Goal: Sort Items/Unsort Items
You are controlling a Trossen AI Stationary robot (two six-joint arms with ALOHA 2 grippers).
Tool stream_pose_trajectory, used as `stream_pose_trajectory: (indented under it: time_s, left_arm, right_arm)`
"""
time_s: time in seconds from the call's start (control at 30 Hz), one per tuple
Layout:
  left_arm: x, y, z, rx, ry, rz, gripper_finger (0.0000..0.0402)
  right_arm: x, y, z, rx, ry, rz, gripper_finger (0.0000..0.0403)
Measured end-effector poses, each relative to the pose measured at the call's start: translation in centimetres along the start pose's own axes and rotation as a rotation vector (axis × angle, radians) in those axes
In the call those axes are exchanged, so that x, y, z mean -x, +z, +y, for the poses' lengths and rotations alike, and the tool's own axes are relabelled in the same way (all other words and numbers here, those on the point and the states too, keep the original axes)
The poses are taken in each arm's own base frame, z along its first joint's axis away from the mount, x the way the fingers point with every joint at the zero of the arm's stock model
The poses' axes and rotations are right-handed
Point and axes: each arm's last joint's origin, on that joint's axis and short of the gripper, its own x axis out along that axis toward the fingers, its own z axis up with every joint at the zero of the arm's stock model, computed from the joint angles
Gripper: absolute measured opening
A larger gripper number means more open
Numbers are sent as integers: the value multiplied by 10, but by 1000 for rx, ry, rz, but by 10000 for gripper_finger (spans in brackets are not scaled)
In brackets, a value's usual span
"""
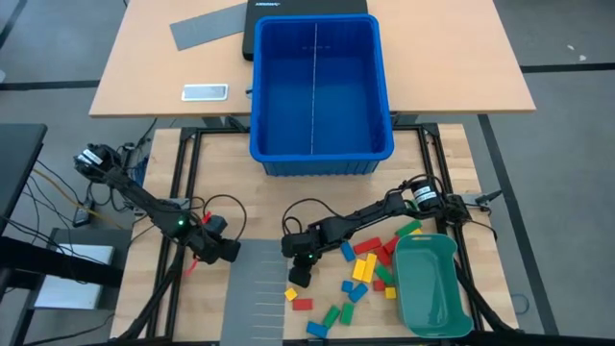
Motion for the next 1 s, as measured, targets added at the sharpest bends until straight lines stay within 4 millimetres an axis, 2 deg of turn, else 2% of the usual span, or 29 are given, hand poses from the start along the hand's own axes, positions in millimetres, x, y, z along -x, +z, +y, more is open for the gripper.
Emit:
stream_pose_trajectory:
  time_s: [0.1, 0.3, 0.7, 1.0]
  left_arm:
    - [-4, 0, 2, 4, -25, 4, 116]
    - [-17, -1, 8, 44, -186, 26, 147]
    - [-21, 0, 12, 20, -236, 15, 152]
    - [-20, 1, 9, -57, -293, -54, 153]
  right_arm:
    - [0, 2, -3, -7, -1, -4, 2]
    - [1, 8, -9, 10, -8, -35, 5]
    - [-7, 6, -27, -52, 48, -61, 4]
    - [-14, 0, -32, -56, 59, -76, 3]
